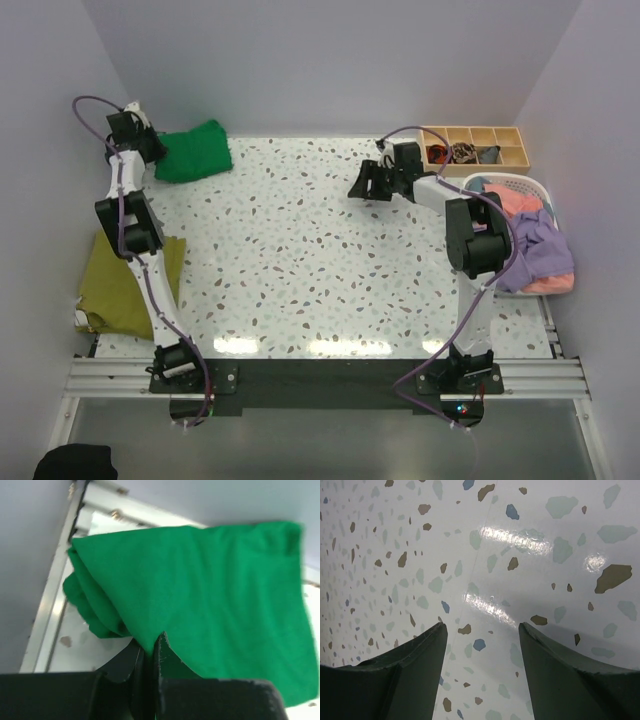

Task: Fold and stack the t-shirts
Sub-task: Put the neatly folded tshirt into the corner of the board with the left arm

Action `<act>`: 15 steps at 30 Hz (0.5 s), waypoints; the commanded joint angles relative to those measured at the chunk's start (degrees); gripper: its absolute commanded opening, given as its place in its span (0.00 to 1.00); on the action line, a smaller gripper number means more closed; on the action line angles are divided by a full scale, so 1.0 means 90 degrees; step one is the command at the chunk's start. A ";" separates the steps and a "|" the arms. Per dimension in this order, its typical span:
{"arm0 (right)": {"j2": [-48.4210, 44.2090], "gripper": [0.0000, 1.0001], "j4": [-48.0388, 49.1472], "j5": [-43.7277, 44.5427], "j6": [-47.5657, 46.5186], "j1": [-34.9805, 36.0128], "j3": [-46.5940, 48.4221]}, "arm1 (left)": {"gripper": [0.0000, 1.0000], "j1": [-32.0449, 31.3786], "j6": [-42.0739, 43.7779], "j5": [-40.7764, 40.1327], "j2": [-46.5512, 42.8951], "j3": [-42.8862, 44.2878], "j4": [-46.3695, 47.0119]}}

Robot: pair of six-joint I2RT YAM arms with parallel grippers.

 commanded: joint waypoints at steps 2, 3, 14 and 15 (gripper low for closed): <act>-0.0015 0.63 0.0196 -0.0208 0.0052 -0.0018 0.0140 | 0.06 0.0037 0.0494 -0.0498 -0.0191 -0.0131 0.0485; -0.0005 0.63 0.0177 -0.0217 0.0061 -0.0018 0.0140 | 0.11 0.0037 0.0572 -0.0655 -0.0260 -0.0345 0.0603; -0.0093 0.63 0.0313 -0.0344 0.0120 -0.0008 -0.0153 | 0.15 0.0037 0.1022 -0.2131 -0.0496 -0.0094 0.1142; -0.0093 0.63 0.0342 -0.0364 0.0130 -0.0018 -0.0163 | 0.16 0.0047 0.1042 -0.2189 -0.0466 -0.0064 0.1161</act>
